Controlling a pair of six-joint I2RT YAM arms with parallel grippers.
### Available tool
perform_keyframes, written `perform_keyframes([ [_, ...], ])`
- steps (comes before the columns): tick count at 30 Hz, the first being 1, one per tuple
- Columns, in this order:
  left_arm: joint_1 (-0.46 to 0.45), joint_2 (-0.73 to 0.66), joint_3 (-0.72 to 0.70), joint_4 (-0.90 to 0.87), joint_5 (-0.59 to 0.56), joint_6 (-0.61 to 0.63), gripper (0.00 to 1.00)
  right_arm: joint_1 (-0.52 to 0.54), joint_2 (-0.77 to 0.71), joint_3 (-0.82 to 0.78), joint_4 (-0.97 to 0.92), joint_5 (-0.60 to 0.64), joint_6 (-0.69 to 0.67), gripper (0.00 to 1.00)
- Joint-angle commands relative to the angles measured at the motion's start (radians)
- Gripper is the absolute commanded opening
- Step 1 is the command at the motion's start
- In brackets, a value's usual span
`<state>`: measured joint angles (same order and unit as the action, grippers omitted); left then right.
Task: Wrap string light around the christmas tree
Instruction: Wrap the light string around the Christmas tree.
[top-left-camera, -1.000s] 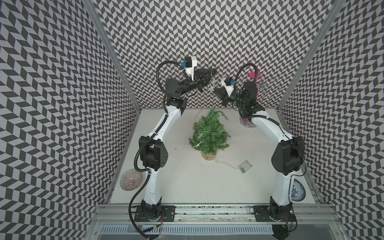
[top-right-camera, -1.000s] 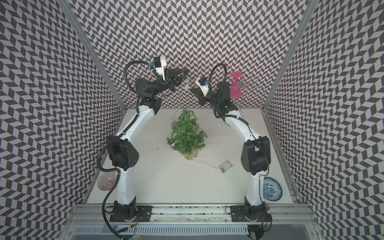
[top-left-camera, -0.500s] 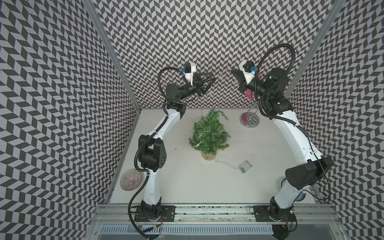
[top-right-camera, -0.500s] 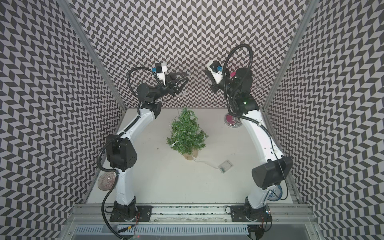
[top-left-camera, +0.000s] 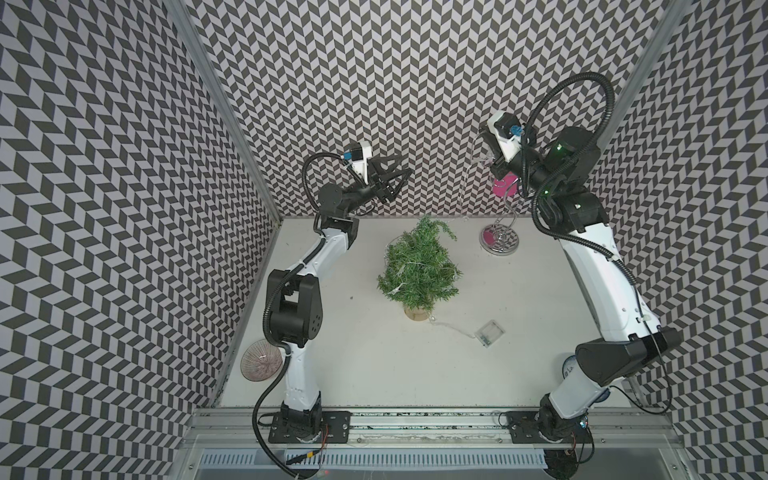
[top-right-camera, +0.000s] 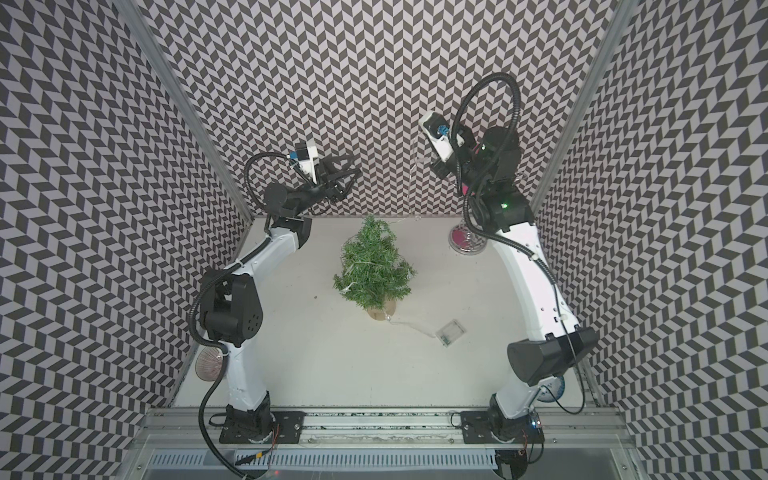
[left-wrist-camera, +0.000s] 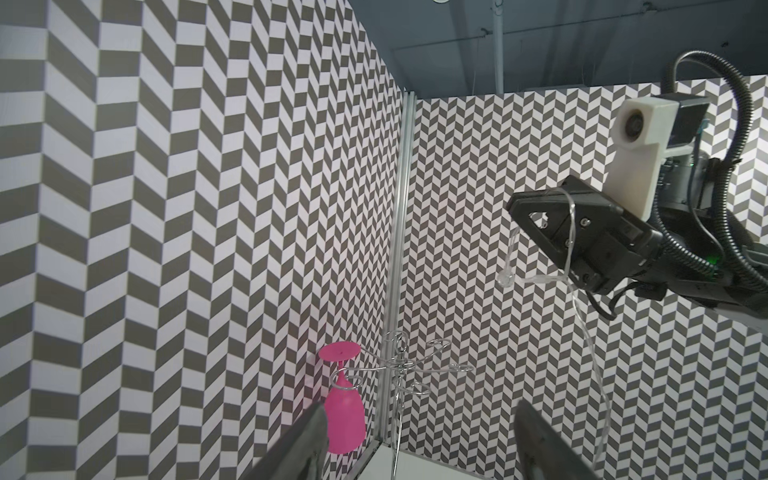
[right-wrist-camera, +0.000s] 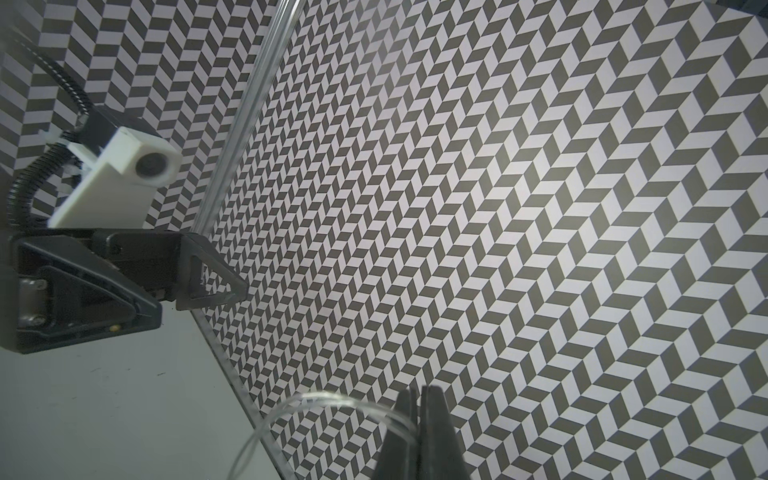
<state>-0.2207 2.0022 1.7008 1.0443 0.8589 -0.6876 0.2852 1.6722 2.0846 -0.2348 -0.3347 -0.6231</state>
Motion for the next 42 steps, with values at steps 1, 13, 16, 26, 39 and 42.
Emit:
perform_keyframes([
  [1, 0.019, -0.064, -0.036, 0.093, -0.026, -0.023, 0.72, 0.003, -0.085, 0.003, 0.023, 0.045, -0.036, 0.0],
  [13, 0.075, -0.193, -0.161, 0.12, -0.023, -0.022, 0.72, 0.003, -0.266, -0.041, -0.004, 0.119, -0.096, 0.0],
  [16, 0.087, -0.224, -0.193, 0.127, -0.018, -0.026, 0.72, 0.003, -0.291, -0.062, -0.007, 0.123, -0.099, 0.0],
  [26, 0.109, -0.311, -0.28, 0.099, 0.003, -0.006, 0.72, 0.005, -0.388, -0.204, -0.036, 0.086, -0.064, 0.0],
  [39, 0.128, -0.438, -0.379, 0.068, 0.017, -0.007, 0.72, 0.029, -0.546, -0.309, -0.024, -0.073, -0.07, 0.0],
  [42, 0.13, -0.477, -0.393, 0.027, 0.018, 0.021, 0.72, 0.036, -0.583, -0.352, -0.023, -0.127, -0.086, 0.0],
])
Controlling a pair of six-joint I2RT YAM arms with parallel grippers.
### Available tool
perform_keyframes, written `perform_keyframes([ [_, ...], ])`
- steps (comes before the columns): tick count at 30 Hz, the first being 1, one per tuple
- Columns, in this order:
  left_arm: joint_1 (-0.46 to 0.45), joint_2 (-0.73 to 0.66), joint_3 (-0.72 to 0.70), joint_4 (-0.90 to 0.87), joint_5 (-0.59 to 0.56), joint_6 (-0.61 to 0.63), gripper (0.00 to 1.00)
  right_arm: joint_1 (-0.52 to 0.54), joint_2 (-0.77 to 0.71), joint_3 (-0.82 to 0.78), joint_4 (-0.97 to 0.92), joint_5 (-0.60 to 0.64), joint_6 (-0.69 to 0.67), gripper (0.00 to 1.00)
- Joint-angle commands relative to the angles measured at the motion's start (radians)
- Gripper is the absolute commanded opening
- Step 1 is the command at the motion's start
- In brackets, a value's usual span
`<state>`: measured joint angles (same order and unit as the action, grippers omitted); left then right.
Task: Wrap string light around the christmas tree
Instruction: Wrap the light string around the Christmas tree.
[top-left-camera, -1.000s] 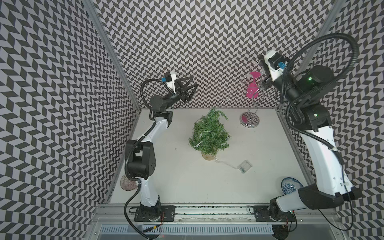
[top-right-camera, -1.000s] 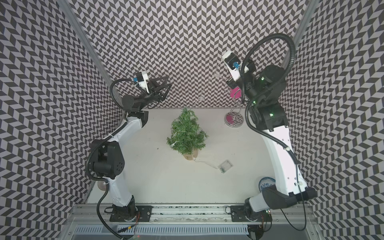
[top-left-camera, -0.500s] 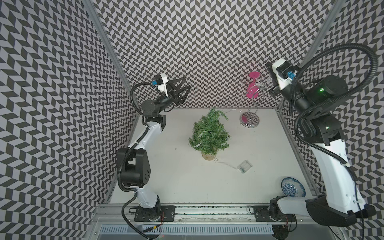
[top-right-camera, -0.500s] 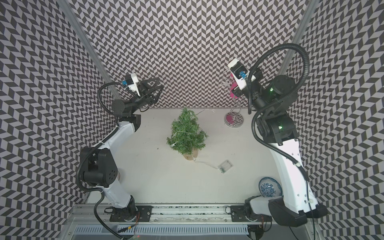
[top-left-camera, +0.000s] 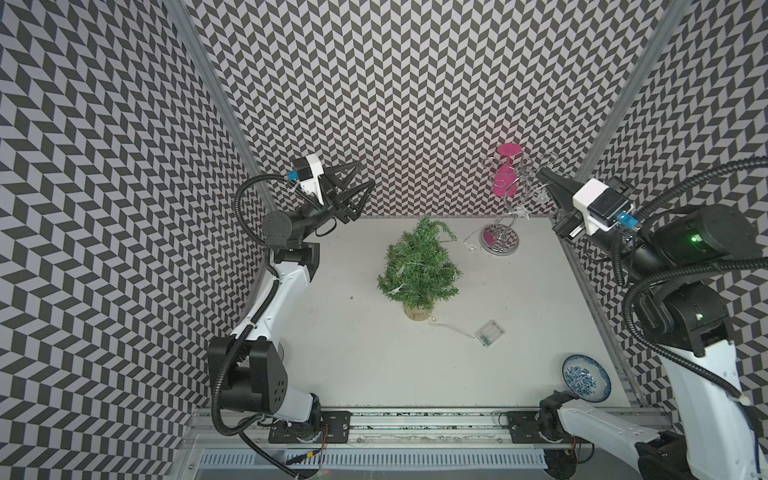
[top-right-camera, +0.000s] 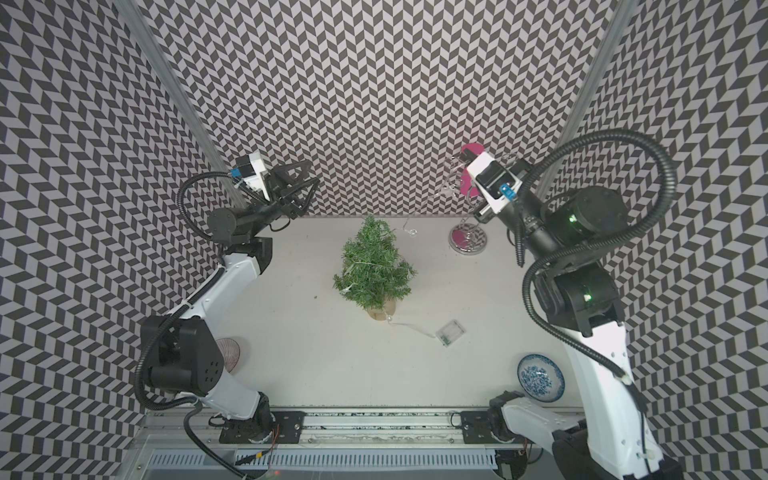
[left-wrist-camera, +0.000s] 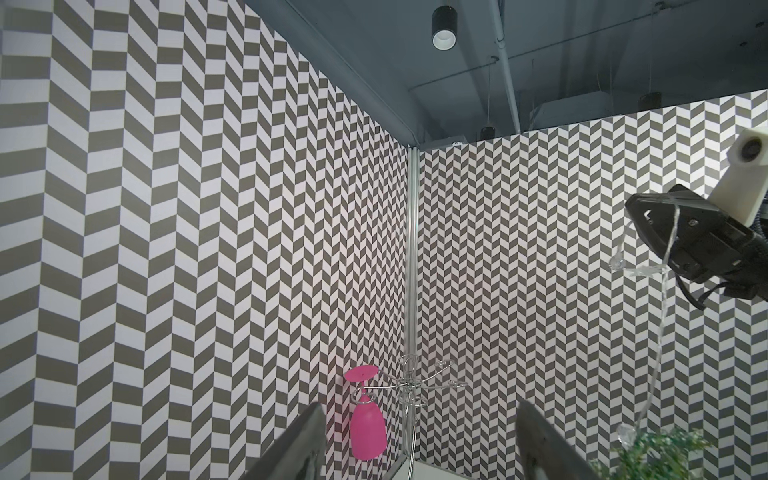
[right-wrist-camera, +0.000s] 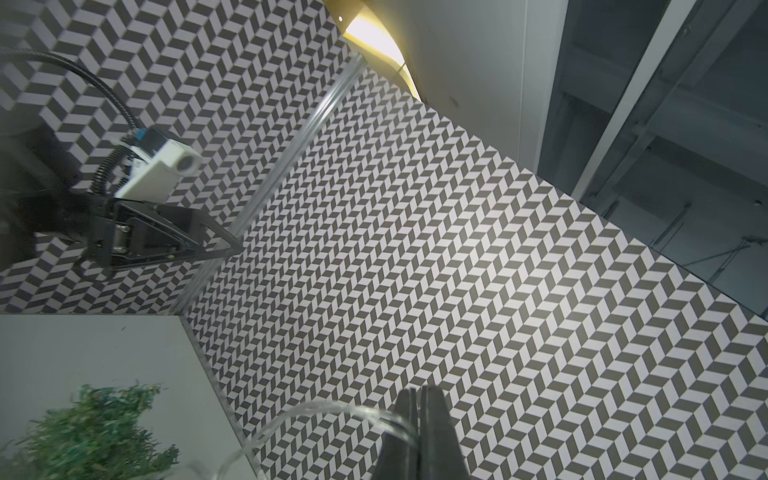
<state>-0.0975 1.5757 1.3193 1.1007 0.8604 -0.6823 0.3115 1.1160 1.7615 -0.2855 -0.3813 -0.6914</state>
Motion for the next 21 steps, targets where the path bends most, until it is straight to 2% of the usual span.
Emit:
perform_keyframes([
  [1, 0.007, -0.064, -0.015, -0.05, 0.016, 0.028, 0.72, 0.013, -0.035, -0.036, 0.028, -0.092, -0.019, 0.0],
  [8, 0.016, -0.145, -0.051, -0.164, 0.017, 0.109, 0.72, 0.033, -0.064, -0.073, 0.0, -0.139, -0.02, 0.0],
  [11, 0.017, -0.176, -0.067, -0.209, 0.019, 0.143, 0.72, 0.072, -0.07, -0.094, -0.011, -0.153, -0.023, 0.0],
  [16, 0.02, -0.226, -0.11, -0.262, 0.003, 0.192, 0.72, 0.252, -0.052, -0.115, -0.037, -0.07, -0.06, 0.0],
  [21, 0.037, -0.264, -0.14, -0.309, 0.002, 0.224, 0.72, 0.447, 0.021, -0.102, -0.075, 0.089, -0.138, 0.0],
])
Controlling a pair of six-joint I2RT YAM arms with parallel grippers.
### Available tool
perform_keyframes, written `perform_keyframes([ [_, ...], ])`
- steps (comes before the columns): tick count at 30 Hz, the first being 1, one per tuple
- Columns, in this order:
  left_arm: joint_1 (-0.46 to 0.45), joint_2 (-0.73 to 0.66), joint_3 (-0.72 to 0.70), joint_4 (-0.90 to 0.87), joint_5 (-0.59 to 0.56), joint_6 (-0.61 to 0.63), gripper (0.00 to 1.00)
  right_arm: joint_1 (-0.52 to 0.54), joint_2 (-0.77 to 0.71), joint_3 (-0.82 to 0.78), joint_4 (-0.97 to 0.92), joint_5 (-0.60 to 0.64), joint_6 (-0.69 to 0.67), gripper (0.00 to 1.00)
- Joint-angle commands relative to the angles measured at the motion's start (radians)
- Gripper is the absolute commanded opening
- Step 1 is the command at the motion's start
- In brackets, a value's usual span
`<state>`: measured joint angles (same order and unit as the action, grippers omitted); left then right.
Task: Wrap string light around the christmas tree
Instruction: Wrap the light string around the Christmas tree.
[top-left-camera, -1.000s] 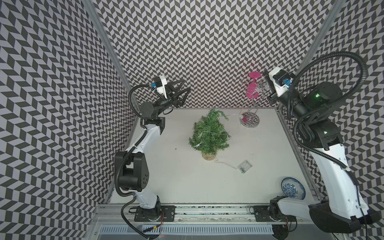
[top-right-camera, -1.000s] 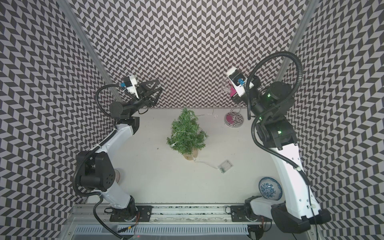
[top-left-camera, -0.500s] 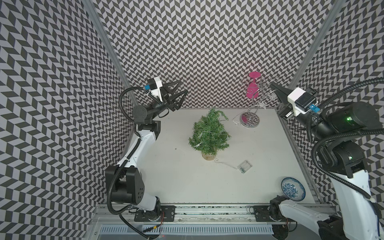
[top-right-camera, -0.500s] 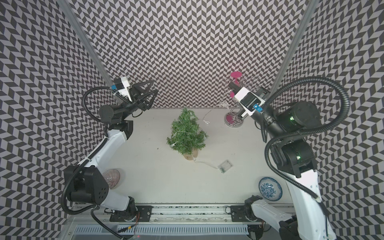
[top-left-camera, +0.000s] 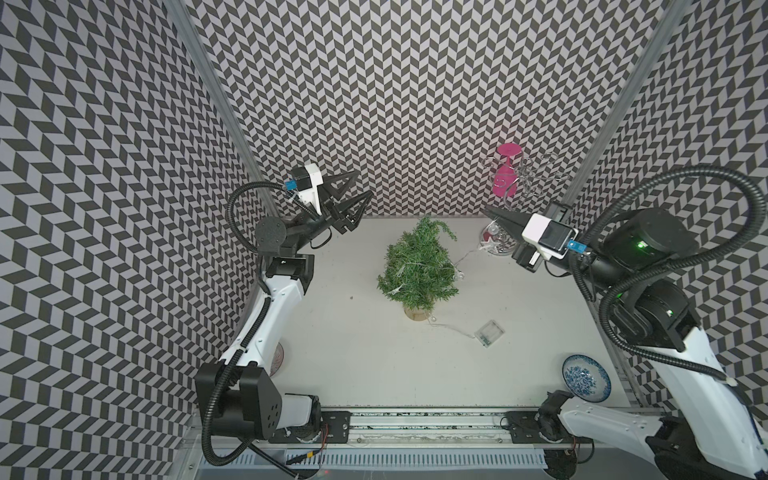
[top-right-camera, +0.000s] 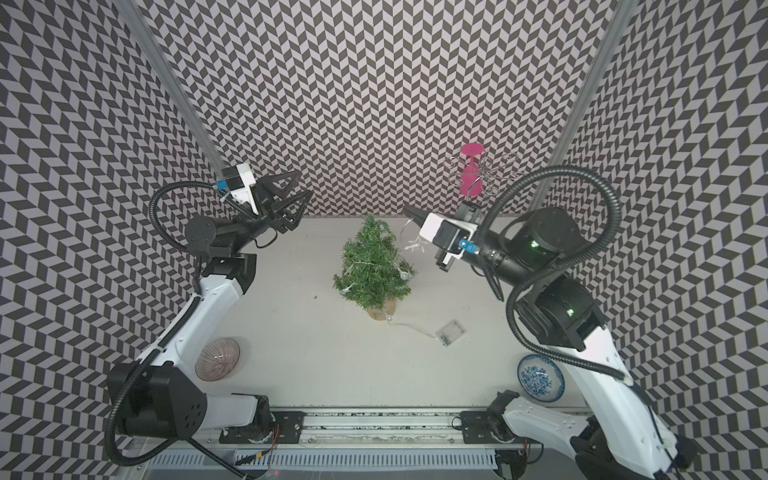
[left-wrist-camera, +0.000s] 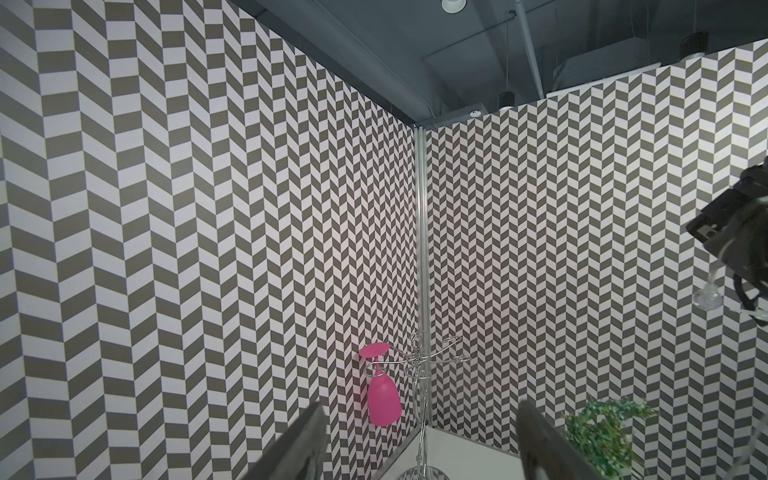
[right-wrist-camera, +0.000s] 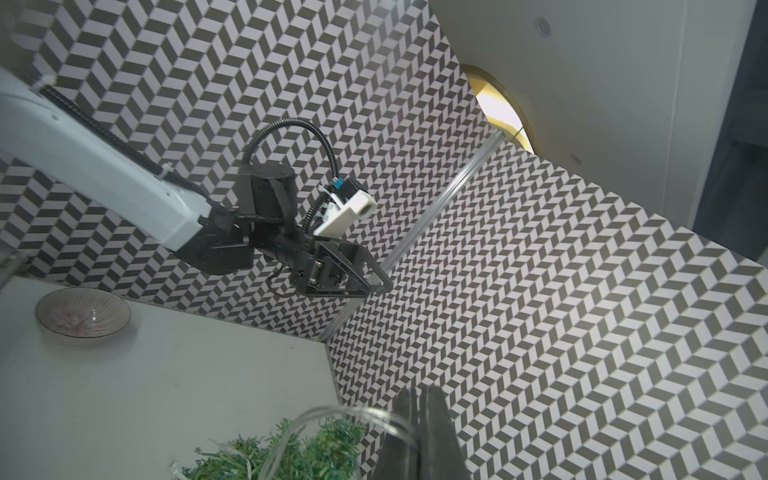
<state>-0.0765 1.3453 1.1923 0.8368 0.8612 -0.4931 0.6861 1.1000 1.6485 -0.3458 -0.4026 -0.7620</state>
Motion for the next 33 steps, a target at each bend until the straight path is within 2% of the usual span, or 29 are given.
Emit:
perform_keyframes([
  [1, 0.023, -0.043, -0.018, -0.056, -0.003, 0.038, 0.72, 0.1, 0.051, 0.018, -0.02, 0.137, -0.079, 0.0],
  [4, 0.054, -0.063, -0.023, -0.12, -0.026, 0.02, 0.72, 0.173, 0.106, 0.055, -0.031, 0.21, -0.107, 0.0],
  [9, 0.105, -0.101, -0.065, -0.12, -0.024, -0.015, 0.71, 0.248, 0.233, 0.184, -0.088, 0.385, -0.179, 0.0],
  [19, 0.151, -0.141, -0.137, -0.108, -0.002, -0.025, 0.72, 0.258, 0.416, 0.383, -0.089, 0.6, -0.317, 0.0],
  [26, 0.162, -0.13, -0.134, -0.083, 0.002, -0.042, 0.71, 0.254, 0.474, 0.421, -0.065, 0.62, -0.403, 0.0],
  [33, 0.165, -0.133, -0.146, -0.067, 0.002, -0.053, 0.71, 0.194, 0.549, 0.442, -0.014, 0.618, -0.41, 0.0],
])
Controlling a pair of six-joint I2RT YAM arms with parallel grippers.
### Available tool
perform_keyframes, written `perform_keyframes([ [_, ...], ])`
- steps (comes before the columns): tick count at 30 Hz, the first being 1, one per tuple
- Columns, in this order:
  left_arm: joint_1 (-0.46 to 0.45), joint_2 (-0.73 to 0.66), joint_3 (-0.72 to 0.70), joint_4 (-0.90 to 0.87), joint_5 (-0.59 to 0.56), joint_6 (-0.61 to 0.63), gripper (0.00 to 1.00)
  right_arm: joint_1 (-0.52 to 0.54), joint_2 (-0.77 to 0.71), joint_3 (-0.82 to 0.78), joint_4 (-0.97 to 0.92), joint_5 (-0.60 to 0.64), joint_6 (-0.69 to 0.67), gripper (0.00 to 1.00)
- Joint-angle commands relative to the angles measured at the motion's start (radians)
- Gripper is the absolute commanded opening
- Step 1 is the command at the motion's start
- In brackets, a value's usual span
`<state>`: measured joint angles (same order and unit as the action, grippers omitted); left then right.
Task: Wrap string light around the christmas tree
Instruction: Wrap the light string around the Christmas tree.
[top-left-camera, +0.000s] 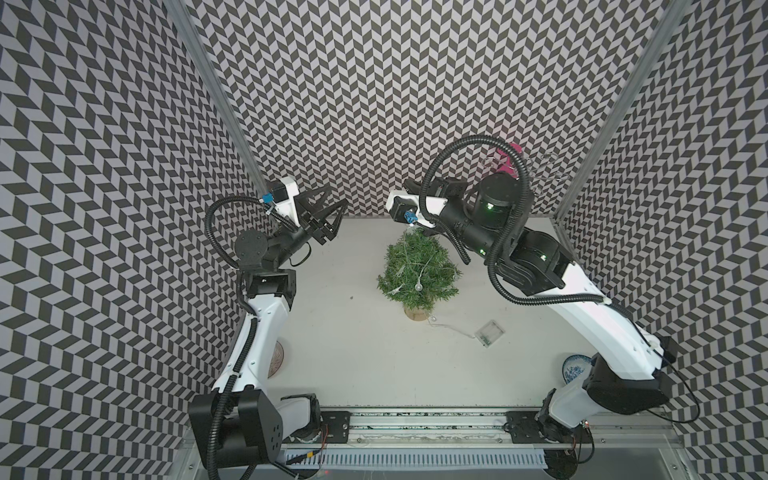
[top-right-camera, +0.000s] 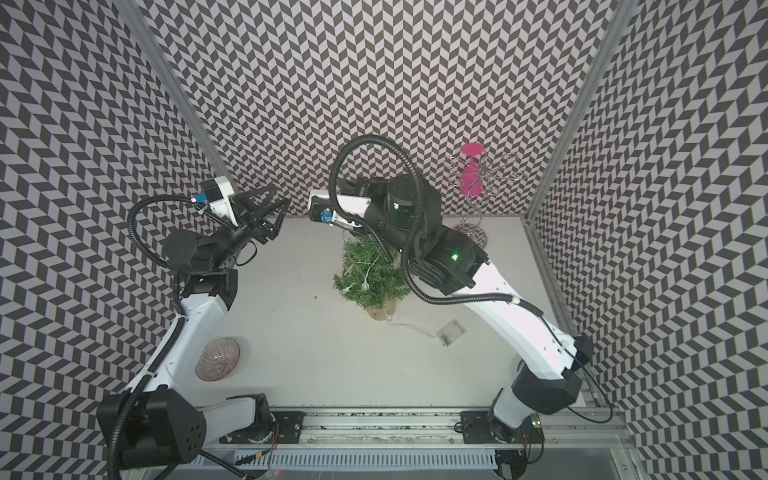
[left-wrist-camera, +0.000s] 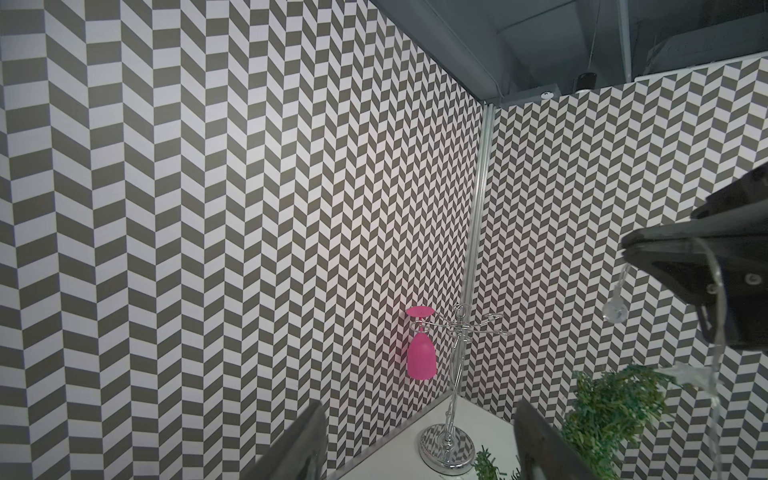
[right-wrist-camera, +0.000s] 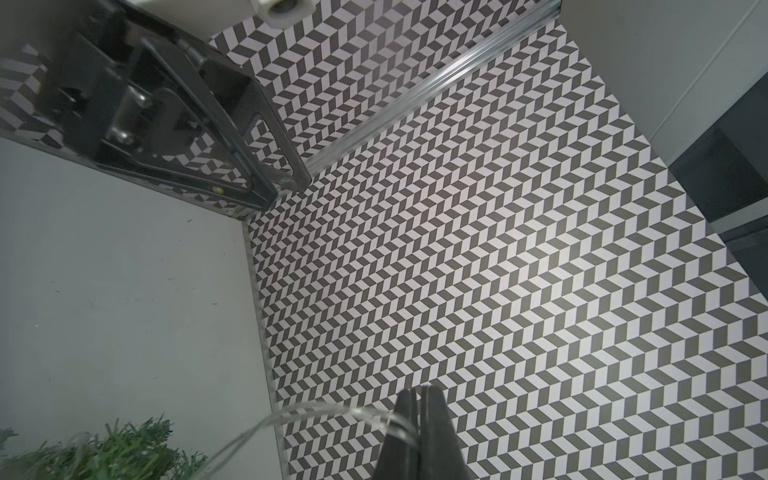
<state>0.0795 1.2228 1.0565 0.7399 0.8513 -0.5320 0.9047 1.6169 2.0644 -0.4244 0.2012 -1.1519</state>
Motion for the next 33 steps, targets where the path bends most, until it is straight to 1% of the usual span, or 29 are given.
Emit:
perform_keyframes([
  [1, 0.009, -0.012, -0.013, 0.028, 0.012, -0.01, 0.72, -0.035, 0.044, 0.036, 0.068, 0.01, -0.012, 0.0],
  [7, 0.016, -0.019, -0.024, 0.026, 0.015, -0.005, 0.72, -0.089, 0.071, 0.059, 0.087, -0.028, 0.022, 0.0],
  [9, 0.017, -0.014, -0.026, 0.026, 0.015, -0.005, 0.71, -0.091, 0.066, 0.056, 0.086, -0.022, 0.021, 0.0],
  [15, 0.017, -0.002, -0.032, 0.041, 0.02, -0.014, 0.71, -0.143, 0.046, 0.034, 0.09, -0.025, 0.03, 0.0],
  [22, 0.017, 0.015, -0.032, 0.069, 0.019, -0.036, 0.71, -0.144, 0.03, 0.046, 0.102, -0.02, 0.036, 0.0],
  [33, 0.017, 0.021, -0.044, 0.093, 0.018, -0.057, 0.71, -0.13, -0.03, 0.02, 0.09, 0.03, 0.026, 0.0],
])
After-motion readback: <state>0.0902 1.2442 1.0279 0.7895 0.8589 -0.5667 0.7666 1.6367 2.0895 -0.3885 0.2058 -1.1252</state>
